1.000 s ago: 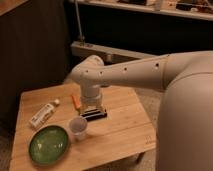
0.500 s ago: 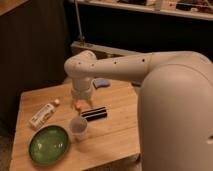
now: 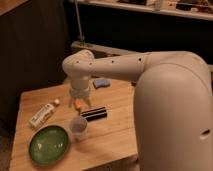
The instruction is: Place the pepper in the ceramic bowl
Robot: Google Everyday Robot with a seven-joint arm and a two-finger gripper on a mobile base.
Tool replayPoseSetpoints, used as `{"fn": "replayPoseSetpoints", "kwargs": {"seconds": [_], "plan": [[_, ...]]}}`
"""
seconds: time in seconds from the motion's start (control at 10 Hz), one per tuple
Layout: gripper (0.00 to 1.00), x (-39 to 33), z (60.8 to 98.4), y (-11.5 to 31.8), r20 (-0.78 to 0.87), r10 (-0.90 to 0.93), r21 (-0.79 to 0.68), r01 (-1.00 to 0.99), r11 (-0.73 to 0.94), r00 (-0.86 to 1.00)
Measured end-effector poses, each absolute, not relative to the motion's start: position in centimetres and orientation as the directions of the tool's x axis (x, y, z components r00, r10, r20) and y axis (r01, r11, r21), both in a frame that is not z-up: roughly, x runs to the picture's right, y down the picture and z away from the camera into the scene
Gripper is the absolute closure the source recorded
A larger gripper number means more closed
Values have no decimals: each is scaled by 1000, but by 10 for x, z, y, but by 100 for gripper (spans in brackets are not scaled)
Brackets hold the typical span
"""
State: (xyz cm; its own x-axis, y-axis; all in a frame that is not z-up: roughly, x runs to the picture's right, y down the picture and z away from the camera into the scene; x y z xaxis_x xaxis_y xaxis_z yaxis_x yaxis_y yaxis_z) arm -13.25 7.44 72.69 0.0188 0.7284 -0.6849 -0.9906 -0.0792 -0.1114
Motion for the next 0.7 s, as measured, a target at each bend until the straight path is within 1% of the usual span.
{"fn": "replayPoseSetpoints", "kwargs": {"seconds": [0.2, 0.3, 0.4, 0.5, 0.7], "plan": [[35, -131, 738, 71, -684, 730, -111, -989, -95, 7], [35, -131, 752, 67, -677, 736, -110, -989, -98, 3], [35, -135, 778, 63, -662, 749, -120, -987, -103, 3], [35, -134, 795, 61, -638, 770, -142, -984, -110, 6], [35, -119, 809, 59, -576, 817, -187, -976, -113, 16]]}}
